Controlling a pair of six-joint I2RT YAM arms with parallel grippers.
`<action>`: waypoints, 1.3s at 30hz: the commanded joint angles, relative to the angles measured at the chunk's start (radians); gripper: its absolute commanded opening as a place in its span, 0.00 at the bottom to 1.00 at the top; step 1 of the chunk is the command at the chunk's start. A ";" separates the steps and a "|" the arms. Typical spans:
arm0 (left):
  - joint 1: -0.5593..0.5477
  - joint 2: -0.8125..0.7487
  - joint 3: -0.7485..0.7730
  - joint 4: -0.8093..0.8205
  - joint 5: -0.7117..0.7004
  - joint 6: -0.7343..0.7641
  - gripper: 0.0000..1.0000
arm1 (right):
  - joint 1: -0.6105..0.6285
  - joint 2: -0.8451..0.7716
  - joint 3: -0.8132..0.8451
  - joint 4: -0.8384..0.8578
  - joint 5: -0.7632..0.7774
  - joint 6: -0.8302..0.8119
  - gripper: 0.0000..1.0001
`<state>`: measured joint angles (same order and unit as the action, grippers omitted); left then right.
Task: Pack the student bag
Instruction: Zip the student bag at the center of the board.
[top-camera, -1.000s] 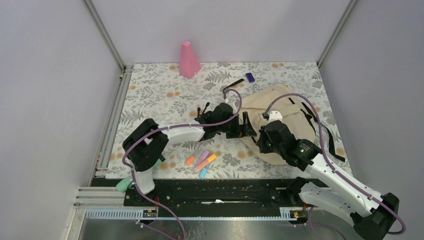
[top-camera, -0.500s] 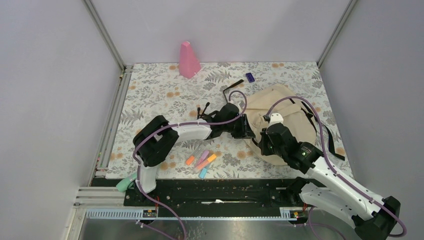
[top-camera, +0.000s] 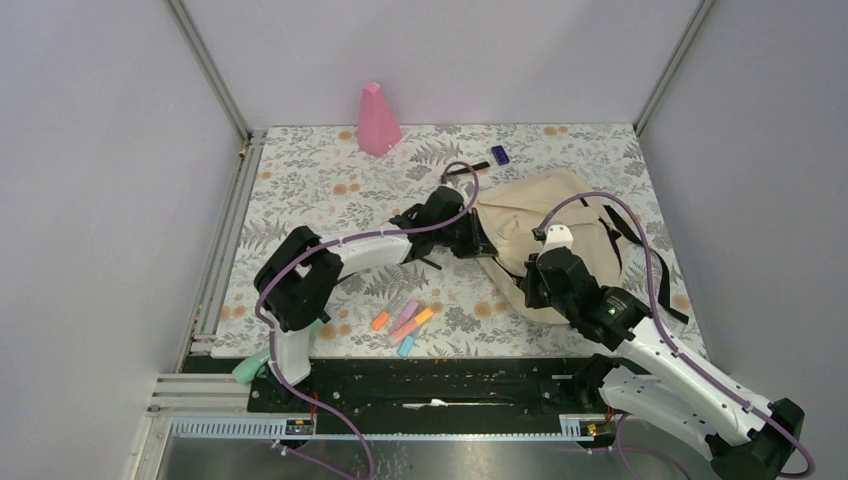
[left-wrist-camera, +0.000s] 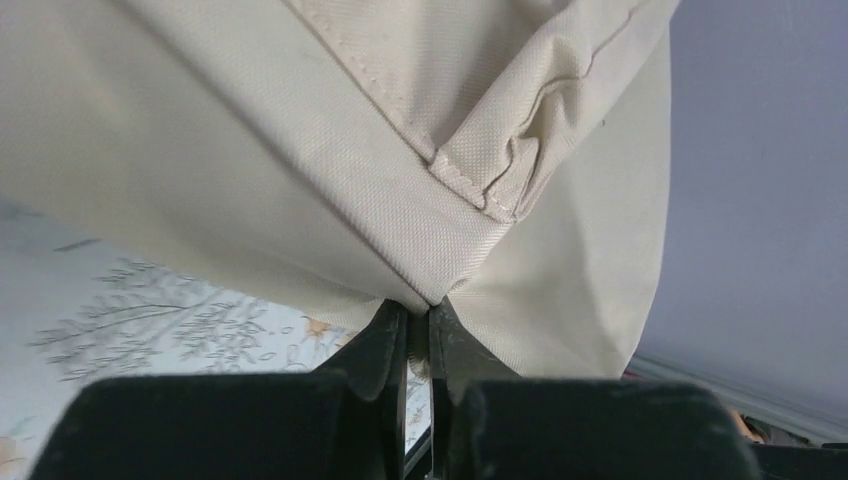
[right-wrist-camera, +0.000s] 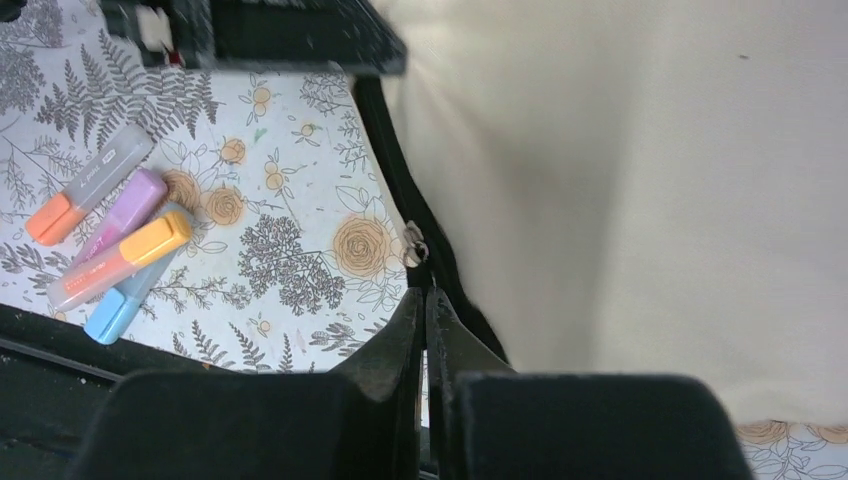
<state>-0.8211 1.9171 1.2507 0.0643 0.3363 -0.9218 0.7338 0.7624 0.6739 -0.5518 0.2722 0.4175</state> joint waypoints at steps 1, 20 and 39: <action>0.141 -0.085 0.070 0.026 -0.107 0.089 0.00 | 0.012 -0.031 0.025 -0.055 0.079 0.006 0.00; 0.298 -0.023 0.199 -0.128 -0.121 0.257 0.00 | 0.012 -0.155 0.137 -0.225 0.205 -0.016 0.00; 0.307 -0.050 0.182 -0.084 -0.092 0.234 0.00 | 0.012 -0.089 0.288 -0.129 0.054 0.030 0.00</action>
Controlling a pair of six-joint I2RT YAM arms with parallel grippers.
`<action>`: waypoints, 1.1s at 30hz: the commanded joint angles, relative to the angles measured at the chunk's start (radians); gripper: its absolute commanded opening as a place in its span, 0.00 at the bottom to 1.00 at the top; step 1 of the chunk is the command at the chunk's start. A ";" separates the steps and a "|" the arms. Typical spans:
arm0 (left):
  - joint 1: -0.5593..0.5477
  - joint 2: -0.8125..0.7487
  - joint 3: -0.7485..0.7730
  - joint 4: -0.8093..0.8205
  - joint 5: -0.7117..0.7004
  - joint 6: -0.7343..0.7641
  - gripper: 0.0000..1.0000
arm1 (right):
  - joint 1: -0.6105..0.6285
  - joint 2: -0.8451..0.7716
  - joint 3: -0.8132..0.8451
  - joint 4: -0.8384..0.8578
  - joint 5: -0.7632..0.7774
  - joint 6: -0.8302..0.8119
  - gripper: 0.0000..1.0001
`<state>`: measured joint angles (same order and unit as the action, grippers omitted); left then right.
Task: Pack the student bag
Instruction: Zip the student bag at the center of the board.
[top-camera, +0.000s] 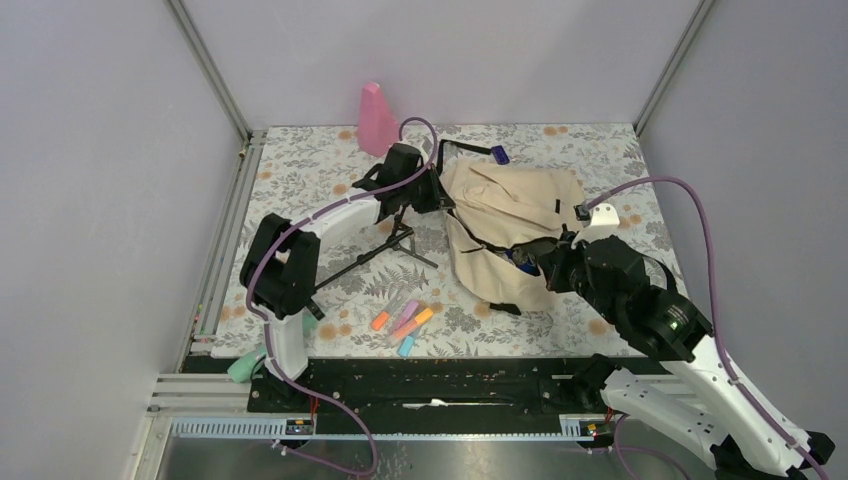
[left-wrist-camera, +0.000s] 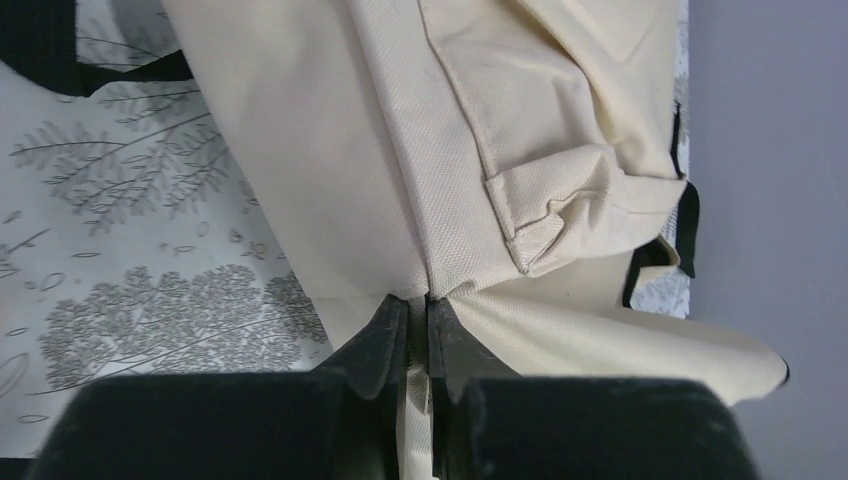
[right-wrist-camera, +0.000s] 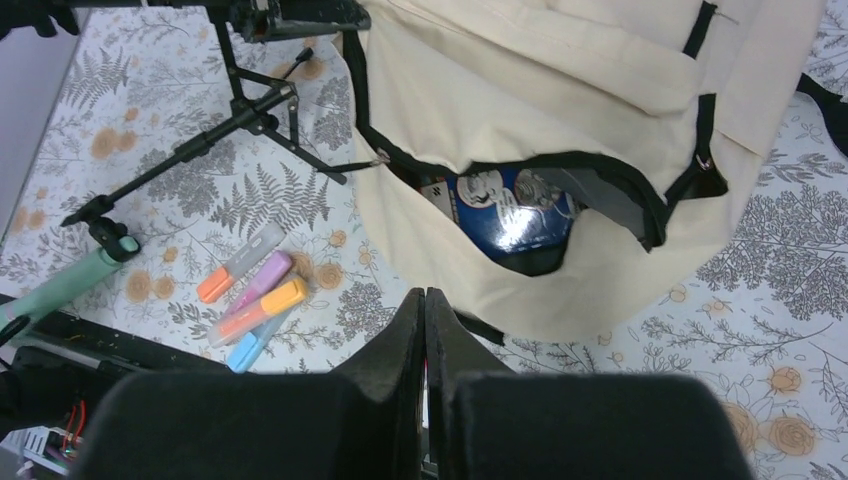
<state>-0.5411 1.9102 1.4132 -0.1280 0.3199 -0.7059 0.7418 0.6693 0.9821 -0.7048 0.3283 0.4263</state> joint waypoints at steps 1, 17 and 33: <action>0.027 -0.046 0.017 0.109 -0.071 0.020 0.00 | 0.005 -0.010 -0.036 0.025 0.004 0.026 0.00; 0.026 -0.060 -0.006 0.158 -0.004 -0.003 0.00 | 0.026 0.112 -0.279 0.373 -0.152 0.261 0.63; 0.024 -0.076 -0.038 0.194 0.037 -0.008 0.00 | 0.089 0.450 -0.236 0.613 0.047 0.486 0.57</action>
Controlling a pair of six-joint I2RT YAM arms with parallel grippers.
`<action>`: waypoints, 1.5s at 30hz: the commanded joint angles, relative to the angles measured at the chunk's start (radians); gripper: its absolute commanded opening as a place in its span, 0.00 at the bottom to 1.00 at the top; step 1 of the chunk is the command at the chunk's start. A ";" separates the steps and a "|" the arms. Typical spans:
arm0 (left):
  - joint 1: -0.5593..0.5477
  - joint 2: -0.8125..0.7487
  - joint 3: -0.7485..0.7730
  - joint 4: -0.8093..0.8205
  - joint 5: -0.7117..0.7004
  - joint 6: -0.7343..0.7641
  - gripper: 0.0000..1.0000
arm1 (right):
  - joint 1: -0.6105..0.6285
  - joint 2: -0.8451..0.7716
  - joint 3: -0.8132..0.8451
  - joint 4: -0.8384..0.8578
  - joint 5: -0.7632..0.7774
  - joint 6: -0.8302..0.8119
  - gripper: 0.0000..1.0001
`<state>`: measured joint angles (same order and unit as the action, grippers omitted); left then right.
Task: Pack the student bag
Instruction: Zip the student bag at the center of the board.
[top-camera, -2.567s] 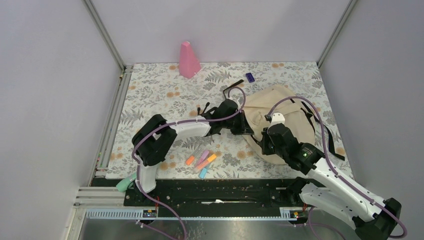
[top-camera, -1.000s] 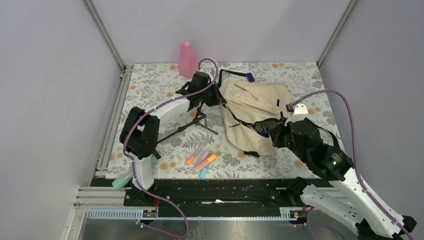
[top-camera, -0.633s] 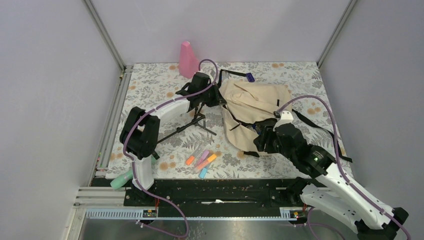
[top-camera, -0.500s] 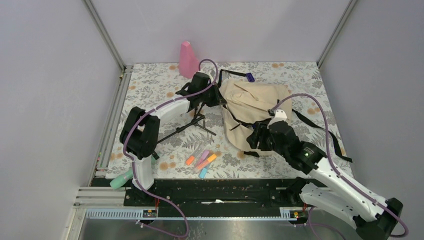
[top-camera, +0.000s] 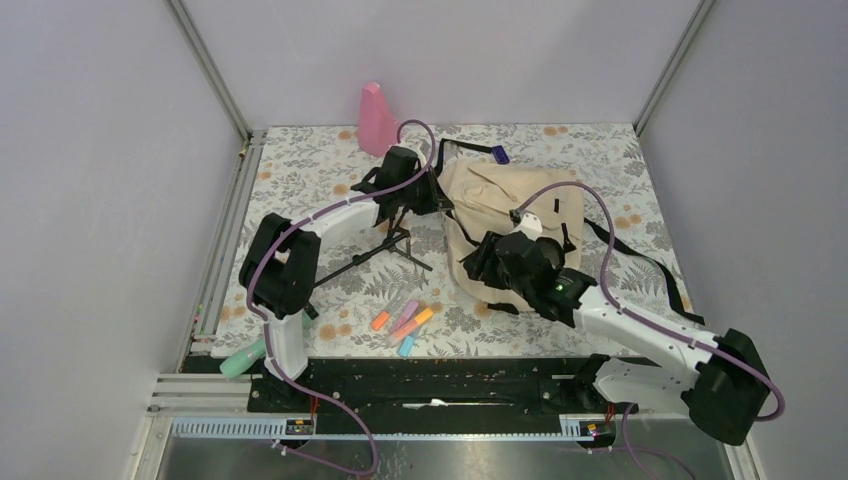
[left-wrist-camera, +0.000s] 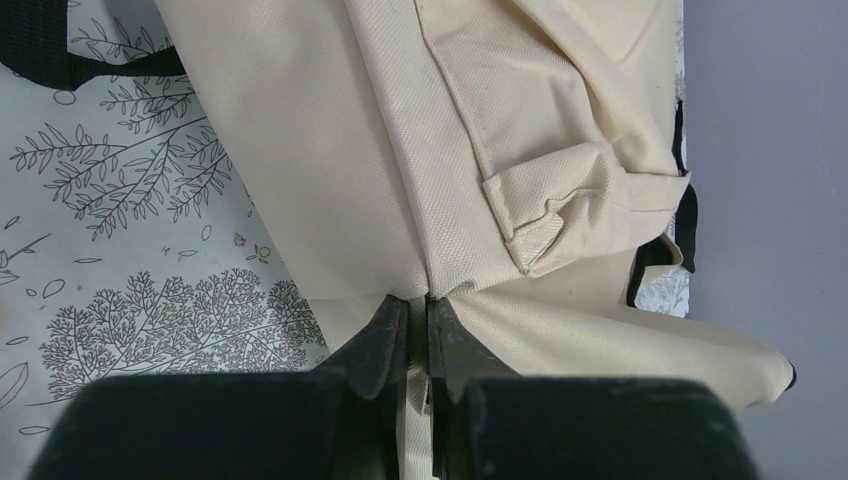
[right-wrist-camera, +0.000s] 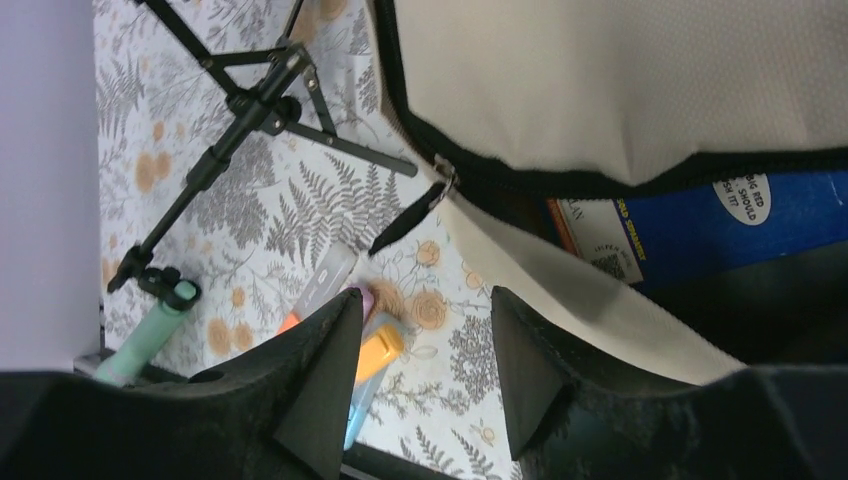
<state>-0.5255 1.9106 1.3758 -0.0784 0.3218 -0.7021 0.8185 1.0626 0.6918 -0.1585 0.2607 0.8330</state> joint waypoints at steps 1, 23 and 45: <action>0.009 -0.077 -0.005 0.147 0.037 -0.011 0.00 | 0.012 0.075 0.058 0.075 0.128 0.088 0.57; 0.009 -0.087 -0.047 0.213 0.070 -0.016 0.00 | 0.013 0.252 0.131 0.078 0.191 0.041 0.00; 0.053 -0.095 -0.010 0.184 0.057 -0.004 0.00 | 0.011 -0.088 0.074 -0.125 0.056 -0.236 0.40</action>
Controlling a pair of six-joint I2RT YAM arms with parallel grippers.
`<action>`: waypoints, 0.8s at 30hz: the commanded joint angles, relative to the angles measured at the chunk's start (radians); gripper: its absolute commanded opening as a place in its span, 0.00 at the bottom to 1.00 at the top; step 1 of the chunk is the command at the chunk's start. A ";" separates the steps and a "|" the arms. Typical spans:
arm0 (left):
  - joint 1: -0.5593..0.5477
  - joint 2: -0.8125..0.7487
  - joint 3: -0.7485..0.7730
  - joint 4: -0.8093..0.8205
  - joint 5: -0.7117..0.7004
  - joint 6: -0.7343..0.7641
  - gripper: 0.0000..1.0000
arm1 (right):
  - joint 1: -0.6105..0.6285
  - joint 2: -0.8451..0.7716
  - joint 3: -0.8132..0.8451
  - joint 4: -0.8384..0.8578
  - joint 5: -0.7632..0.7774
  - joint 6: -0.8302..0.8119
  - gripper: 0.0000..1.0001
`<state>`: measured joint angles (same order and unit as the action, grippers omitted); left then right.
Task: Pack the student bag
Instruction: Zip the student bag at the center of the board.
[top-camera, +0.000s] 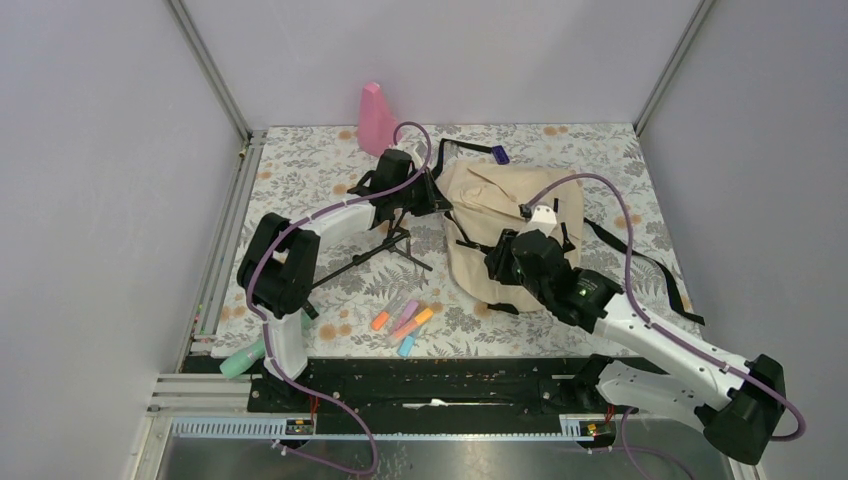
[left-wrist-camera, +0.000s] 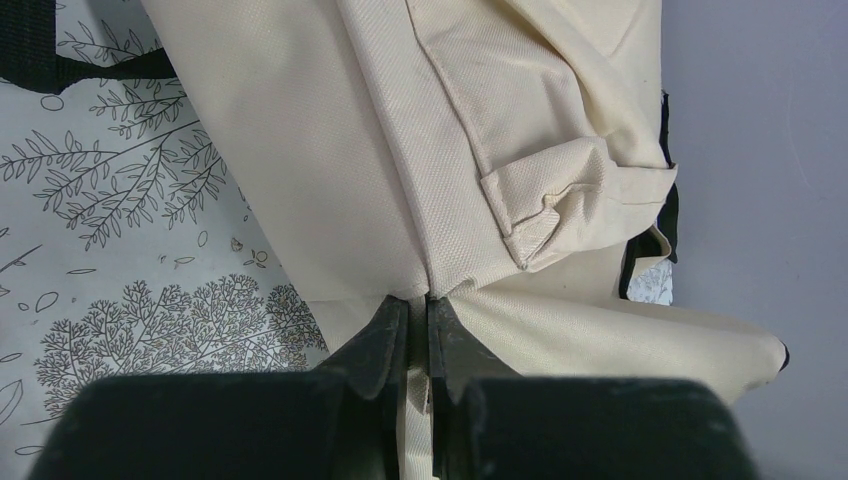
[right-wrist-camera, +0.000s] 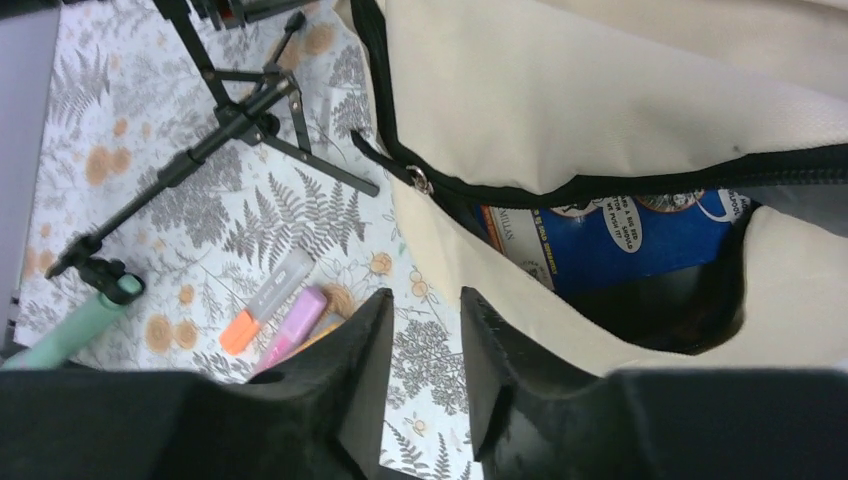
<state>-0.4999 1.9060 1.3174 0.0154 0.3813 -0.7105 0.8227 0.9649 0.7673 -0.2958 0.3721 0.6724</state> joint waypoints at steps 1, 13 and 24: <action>0.027 -0.089 0.049 0.090 0.005 0.003 0.00 | 0.007 0.038 0.014 0.027 -0.085 -0.110 0.46; 0.028 -0.067 0.086 0.032 0.070 0.025 0.00 | 0.007 0.336 0.307 -0.034 -0.107 -0.772 0.70; 0.027 -0.046 0.126 0.000 0.096 0.031 0.00 | 0.007 0.530 0.374 -0.013 -0.122 -0.970 0.70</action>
<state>-0.4896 1.9060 1.3537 -0.0563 0.4324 -0.6891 0.8238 1.4837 1.1259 -0.3294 0.2489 -0.2035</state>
